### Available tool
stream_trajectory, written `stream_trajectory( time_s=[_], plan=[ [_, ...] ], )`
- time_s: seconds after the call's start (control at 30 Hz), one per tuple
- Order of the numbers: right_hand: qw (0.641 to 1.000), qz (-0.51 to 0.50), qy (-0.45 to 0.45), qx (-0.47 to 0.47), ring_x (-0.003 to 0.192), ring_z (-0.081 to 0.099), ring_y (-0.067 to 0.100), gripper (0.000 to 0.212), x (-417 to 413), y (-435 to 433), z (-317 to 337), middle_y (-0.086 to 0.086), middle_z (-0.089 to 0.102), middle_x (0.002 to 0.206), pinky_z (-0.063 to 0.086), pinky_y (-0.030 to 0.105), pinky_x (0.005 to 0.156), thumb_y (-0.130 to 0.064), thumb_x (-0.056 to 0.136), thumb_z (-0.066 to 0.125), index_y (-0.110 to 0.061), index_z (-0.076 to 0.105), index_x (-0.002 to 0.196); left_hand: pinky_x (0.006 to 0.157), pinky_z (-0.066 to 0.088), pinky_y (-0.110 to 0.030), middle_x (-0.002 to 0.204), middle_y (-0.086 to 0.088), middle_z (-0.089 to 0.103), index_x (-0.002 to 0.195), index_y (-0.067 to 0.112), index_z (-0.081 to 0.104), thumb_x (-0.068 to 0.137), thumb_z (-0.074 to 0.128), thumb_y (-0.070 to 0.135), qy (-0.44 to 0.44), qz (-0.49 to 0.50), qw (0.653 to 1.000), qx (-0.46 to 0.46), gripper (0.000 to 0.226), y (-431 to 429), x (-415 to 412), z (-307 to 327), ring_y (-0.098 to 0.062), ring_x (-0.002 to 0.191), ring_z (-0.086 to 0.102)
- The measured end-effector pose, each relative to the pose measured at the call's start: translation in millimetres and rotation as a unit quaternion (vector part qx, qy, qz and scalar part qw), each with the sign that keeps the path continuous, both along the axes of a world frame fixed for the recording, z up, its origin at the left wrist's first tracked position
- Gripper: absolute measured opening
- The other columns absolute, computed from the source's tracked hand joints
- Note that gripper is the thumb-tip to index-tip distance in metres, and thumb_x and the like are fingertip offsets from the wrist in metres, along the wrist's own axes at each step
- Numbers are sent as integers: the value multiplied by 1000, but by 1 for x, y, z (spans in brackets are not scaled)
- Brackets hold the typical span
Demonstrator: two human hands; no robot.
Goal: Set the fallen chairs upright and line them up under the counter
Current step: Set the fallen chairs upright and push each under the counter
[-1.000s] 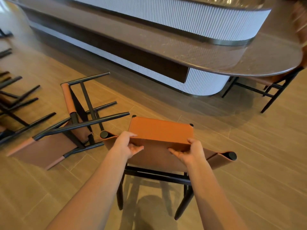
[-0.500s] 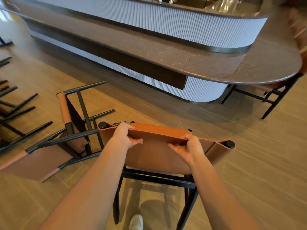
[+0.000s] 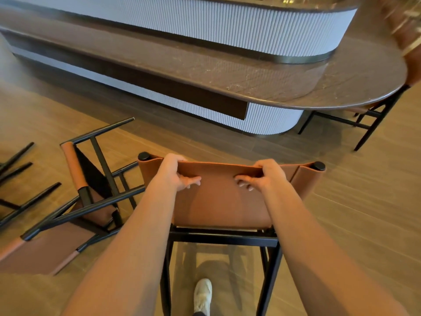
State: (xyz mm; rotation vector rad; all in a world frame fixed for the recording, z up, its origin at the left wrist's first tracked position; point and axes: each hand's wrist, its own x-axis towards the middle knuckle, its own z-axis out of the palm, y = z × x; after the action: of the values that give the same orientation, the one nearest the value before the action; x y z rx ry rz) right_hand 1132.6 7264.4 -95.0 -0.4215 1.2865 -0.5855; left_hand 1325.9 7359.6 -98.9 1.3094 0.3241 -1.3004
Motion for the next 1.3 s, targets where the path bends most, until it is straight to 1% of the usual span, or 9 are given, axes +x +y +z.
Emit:
stream_trajectory(
  time_s=[0.13, 0.37, 0.53, 0.8, 0.87, 0.97, 1.03, 1.17, 1.3],
  plan=[
    [998, -36, 1, 50, 124, 30, 65, 39, 14, -29, 8, 51, 12, 134, 48, 62, 84, 8, 86, 30, 17, 31, 124, 100, 43, -55, 153, -34, 7, 118, -1, 37, 80, 48, -3, 15, -10, 1000, -2, 40, -23, 13, 3, -52, 141, 7],
    [997, -34, -26, 60, 122, 27, 68, 23, 31, -61, 19, 52, 11, 134, 45, 65, 92, 9, 83, 29, 23, 31, 101, 95, 45, -56, 156, -29, 4, 118, 6, 31, 80, 51, 2, 42, -16, 999, 7, 44, -59, 32, 13, -53, 141, 9],
    [984, -148, -58, 83, 135, 0, 64, 60, 40, -80, 25, 35, -15, 152, 34, 77, 93, -12, 92, 54, -5, 24, 144, 96, 42, -60, 157, -24, 5, 129, 14, 30, 80, 56, 8, 63, -3, 997, 33, 56, -80, 43, 18, -53, 141, 8],
    [984, -129, -62, 102, 134, 3, 65, 76, 39, -95, 27, 36, -15, 152, 46, 69, 77, 9, 83, 37, -2, 0, 149, 99, 40, -59, 157, -20, 8, 144, 14, 22, 91, 53, 19, 67, 30, 994, 85, 62, -103, 49, 17, -52, 140, 14],
    [989, -104, -57, 92, 133, 4, 66, 67, 39, -97, 27, 38, -16, 151, 47, 69, 77, 10, 84, 35, 3, 10, 145, 100, 39, -59, 156, -20, 12, 145, 13, 21, 94, 48, 20, 40, 29, 993, 103, 58, -109, 47, 17, -52, 138, 19],
    [992, -41, -70, 96, 127, 18, 70, 33, 39, -106, 30, 48, -4, 144, 51, 64, 81, 10, 82, 35, 14, 35, 115, 77, 52, -56, 124, -27, 51, 137, 12, 39, 91, 46, 25, -103, -31, 992, 67, 49, -116, 45, 9, -48, 95, 57],
    [993, -17, -59, 98, 121, 28, 70, 34, 40, -115, 25, 51, 6, 138, 54, 62, 76, 10, 81, 35, 15, 38, 115, 70, 51, -52, 86, -20, 58, 131, 9, 46, 89, 45, 29, -156, -55, 985, 54, 46, -121, 47, 5, -43, 65, 57],
    [996, 26, -44, 76, 115, 35, 67, 28, 48, -141, 21, 55, 23, 97, 55, 57, 68, 11, 79, 30, 17, 40, 104, 83, 49, -58, 127, -33, 52, 122, 2, 49, 93, 43, 28, -109, -27, 991, 78, 39, -149, 59, 11, -55, 89, 60],
    [997, 34, -38, 65, 100, 42, 66, 22, 47, -185, 25, 49, 25, 91, 50, 62, 71, 10, 81, 24, 28, 25, 94, 106, 31, -63, 158, -24, 1, 150, 6, 6, 100, 35, 11, 90, 120, 983, 110, 59, -202, 68, 29, -56, 137, 15]
  ],
)
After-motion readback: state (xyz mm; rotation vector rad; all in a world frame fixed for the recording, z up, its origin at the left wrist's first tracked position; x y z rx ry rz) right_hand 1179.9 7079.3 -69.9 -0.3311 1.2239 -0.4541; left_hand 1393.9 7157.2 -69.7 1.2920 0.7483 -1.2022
